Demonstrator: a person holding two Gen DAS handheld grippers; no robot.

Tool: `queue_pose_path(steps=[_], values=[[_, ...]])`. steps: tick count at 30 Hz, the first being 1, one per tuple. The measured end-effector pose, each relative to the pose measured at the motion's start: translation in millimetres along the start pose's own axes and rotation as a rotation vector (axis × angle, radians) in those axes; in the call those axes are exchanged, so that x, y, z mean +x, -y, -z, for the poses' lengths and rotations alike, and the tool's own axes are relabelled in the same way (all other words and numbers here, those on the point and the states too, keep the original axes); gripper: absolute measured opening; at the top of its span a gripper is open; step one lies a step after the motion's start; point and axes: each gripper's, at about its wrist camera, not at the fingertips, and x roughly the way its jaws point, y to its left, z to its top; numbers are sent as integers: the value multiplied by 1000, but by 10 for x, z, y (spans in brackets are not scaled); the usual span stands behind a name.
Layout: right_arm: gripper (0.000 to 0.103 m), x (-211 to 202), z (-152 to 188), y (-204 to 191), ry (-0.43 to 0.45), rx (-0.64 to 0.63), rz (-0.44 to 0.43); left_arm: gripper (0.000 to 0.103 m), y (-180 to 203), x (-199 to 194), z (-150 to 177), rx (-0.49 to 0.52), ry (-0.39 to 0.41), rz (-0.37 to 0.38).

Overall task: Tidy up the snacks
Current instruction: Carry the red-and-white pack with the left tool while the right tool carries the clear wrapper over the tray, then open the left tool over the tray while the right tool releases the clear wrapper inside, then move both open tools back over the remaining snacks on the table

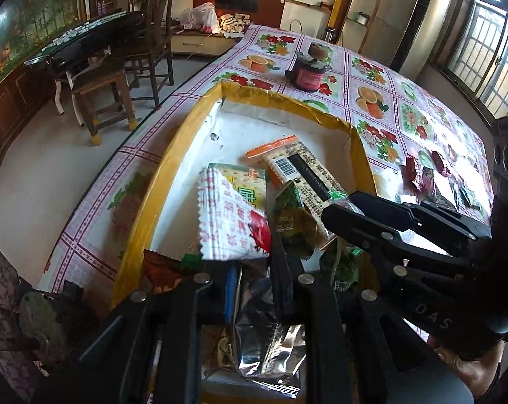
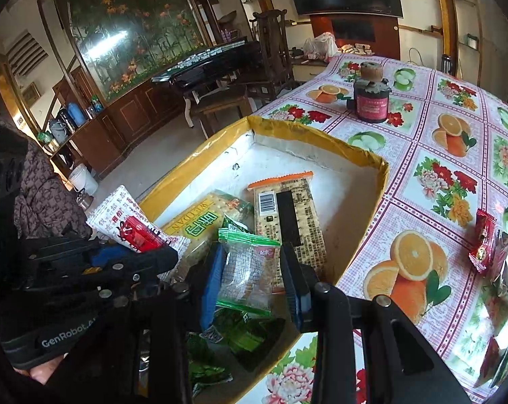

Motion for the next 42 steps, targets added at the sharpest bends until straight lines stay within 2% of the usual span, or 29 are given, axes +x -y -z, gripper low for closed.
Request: queue_pose_path(steps=[5,7,9,12,14,21,27,30,33,42], values=[[36,48,7,6,-16,-3,10,20,26,11,2,15,10,-36],[37,62,13,6,-23,-5,14,25,15,11,0,8,10,-37],[38,49,18,21,-22,-1,21,49,5,8,-2,1,8,-47],[47,-20,21,70,-10,18,18,63,-31,-43,5,-13,25,-53],[56,-93,26,90,7,20,27,65,-38,-79,15,-17,31,-50],[56,-406,113,179,55,30,60,66,110,-215,89,18,56,-62],[60,-658,270,365,76,59,110,70,284,-351,155,56,87,-82],[64,-776,354,483,82,84,132,71,377,-429,188,75,103,-89],[73,-935,473,632,93,119,158,74,463,-476,203,92,112,-91],[79,-1375,815,1073,134,241,218,80,761,-572,262,140,128,-90]])
